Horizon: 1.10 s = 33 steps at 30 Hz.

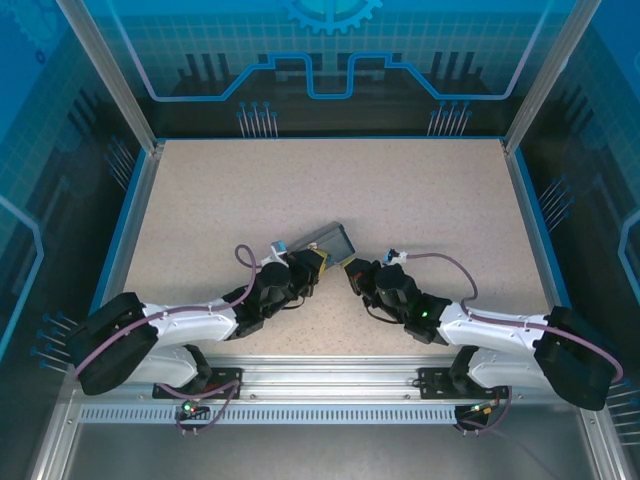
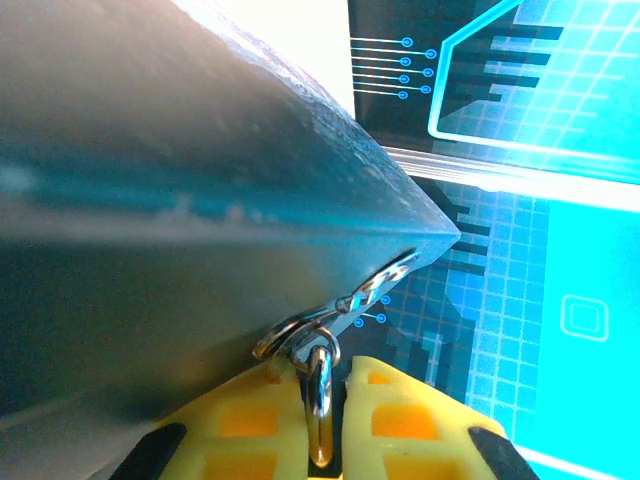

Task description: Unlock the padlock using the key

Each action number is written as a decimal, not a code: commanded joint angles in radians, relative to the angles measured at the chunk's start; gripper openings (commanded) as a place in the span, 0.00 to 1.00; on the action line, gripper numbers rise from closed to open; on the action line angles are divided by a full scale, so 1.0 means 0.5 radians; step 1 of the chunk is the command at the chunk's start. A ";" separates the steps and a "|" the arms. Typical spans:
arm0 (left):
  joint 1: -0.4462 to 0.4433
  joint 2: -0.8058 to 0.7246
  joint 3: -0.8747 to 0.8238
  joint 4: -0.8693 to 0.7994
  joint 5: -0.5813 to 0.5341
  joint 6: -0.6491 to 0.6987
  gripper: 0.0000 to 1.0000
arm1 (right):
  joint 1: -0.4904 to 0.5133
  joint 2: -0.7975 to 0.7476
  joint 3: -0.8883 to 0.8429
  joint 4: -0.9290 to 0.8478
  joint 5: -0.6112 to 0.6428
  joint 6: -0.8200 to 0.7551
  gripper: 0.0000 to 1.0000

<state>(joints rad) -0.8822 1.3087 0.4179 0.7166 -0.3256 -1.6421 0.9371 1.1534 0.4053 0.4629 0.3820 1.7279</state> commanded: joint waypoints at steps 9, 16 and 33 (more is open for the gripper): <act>-0.018 0.030 0.011 0.156 -0.041 -0.010 0.00 | 0.022 0.019 0.041 0.098 0.053 0.008 0.00; -0.021 0.033 0.004 0.165 -0.037 -0.014 0.00 | 0.022 0.057 0.075 0.129 0.037 0.001 0.00; -0.021 0.073 -0.003 0.191 -0.025 -0.029 0.00 | 0.006 0.098 0.098 0.176 0.018 -0.004 0.00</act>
<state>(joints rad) -0.8848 1.3289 0.4179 0.7490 -0.3336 -1.6444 0.9367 1.1915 0.4210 0.5144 0.3851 1.7275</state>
